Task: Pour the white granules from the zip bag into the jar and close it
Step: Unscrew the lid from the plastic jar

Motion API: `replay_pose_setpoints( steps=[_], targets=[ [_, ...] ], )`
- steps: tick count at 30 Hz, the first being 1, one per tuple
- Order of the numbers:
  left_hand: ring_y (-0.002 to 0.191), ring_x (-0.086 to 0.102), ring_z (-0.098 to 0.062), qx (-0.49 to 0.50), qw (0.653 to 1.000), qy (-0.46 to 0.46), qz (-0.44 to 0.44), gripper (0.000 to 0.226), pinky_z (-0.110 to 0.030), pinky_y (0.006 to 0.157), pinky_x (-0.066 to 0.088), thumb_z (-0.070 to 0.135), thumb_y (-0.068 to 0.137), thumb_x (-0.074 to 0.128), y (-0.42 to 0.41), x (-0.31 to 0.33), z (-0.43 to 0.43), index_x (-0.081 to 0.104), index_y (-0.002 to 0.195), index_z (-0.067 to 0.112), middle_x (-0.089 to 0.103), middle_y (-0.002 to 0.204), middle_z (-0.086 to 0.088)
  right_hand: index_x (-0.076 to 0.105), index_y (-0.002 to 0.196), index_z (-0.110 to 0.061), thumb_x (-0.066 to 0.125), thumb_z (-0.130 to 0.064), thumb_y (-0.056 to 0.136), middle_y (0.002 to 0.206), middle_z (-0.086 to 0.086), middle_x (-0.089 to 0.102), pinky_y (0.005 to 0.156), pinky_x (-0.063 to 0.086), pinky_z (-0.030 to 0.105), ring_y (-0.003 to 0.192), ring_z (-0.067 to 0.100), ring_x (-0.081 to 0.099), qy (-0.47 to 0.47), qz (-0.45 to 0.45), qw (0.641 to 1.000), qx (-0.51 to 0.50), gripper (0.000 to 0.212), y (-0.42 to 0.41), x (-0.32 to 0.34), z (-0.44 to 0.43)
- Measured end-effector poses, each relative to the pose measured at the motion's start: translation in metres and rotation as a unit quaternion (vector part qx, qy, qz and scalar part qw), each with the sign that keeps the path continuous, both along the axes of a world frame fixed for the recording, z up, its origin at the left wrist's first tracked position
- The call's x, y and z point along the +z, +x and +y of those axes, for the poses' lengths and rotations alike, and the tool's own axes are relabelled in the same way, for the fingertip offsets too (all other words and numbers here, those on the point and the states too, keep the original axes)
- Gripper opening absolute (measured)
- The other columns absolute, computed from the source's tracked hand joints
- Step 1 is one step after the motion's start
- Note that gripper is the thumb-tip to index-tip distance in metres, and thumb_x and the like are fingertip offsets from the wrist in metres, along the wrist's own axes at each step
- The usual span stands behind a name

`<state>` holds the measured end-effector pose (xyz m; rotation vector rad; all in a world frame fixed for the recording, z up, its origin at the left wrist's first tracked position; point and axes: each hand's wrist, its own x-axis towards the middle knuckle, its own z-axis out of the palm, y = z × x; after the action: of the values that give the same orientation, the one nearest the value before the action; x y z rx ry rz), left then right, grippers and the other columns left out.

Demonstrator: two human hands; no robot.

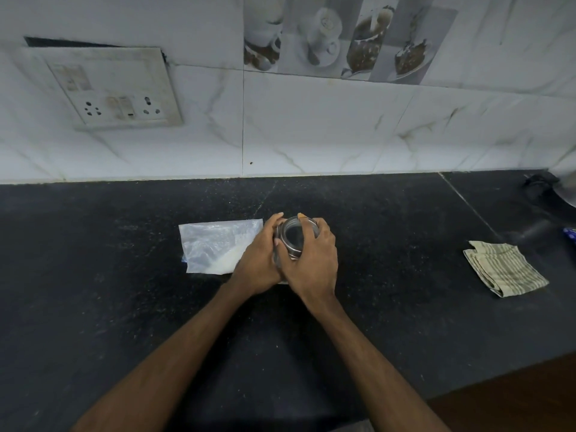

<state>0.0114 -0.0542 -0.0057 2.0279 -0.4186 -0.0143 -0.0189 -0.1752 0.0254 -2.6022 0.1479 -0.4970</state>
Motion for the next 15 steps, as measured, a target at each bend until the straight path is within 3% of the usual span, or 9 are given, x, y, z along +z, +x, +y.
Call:
replay_pose_setpoints(
  steps=[3, 5, 8, 12, 15],
  targets=[
    [0.129, 0.053, -0.009, 0.009, 1.000, -0.011, -0.002, 0.091, -0.036, 0.110, 0.046, 0.030, 0.078, 0.075, -0.007, -0.004, 0.010, 0.019, 0.150, 0.031, 0.050, 0.146, 0.009, 0.044, 0.144, -0.025, 0.054, -0.059, 0.084, 0.145, 0.009, 0.046, 0.101, 0.046, 0.043, 0.131, 0.026, 0.046, 0.007, -0.012, 1.000, 0.006, 0.070, -0.008, 0.000, 0.010],
    [0.126, 0.055, -0.001, 0.014, 1.000, -0.024, 0.003, 0.096, -0.029, 0.107, 0.047, 0.032, 0.073, 0.081, -0.015, -0.006, 0.019, 0.021, 0.149, 0.033, 0.052, 0.139, 0.021, 0.044, 0.143, -0.026, 0.054, -0.059, 0.083, 0.144, 0.007, 0.046, 0.100, 0.047, 0.042, 0.130, 0.026, 0.047, 0.009, -0.016, 1.000, 0.013, 0.070, -0.014, -0.001, 0.018],
    [0.119, 0.057, 0.008, 0.041, 0.998, -0.041, -0.012, 0.087, -0.014, 0.097, 0.047, 0.034, 0.076, 0.079, -0.033, -0.006, 0.034, 0.023, 0.139, 0.055, 0.053, 0.126, 0.040, 0.045, 0.142, -0.027, 0.054, -0.060, 0.082, 0.143, 0.006, 0.047, 0.100, 0.046, 0.040, 0.129, 0.025, 0.047, 0.016, -0.031, 0.999, 0.021, 0.069, -0.027, -0.004, 0.035],
    [0.121, 0.060, -0.001, 0.064, 0.996, -0.060, -0.026, 0.087, -0.015, 0.097, 0.049, 0.029, 0.076, 0.080, -0.053, -0.010, 0.057, 0.023, 0.137, 0.056, 0.055, 0.131, 0.029, 0.048, 0.140, -0.027, 0.056, -0.062, 0.083, 0.141, 0.002, 0.047, 0.100, 0.045, 0.036, 0.127, 0.021, 0.047, 0.017, -0.040, 0.998, 0.037, 0.067, -0.041, -0.008, 0.058],
    [0.121, 0.058, 0.002, 0.081, 0.994, -0.063, -0.027, 0.085, -0.011, 0.094, 0.048, 0.033, 0.074, 0.078, -0.064, -0.012, 0.073, 0.026, 0.137, 0.053, 0.053, 0.133, 0.029, 0.049, 0.138, -0.026, 0.057, -0.061, 0.082, 0.141, 0.002, 0.047, 0.101, 0.044, 0.035, 0.128, 0.020, 0.046, 0.019, -0.039, 0.998, 0.055, 0.067, -0.048, -0.009, 0.074]
  ],
)
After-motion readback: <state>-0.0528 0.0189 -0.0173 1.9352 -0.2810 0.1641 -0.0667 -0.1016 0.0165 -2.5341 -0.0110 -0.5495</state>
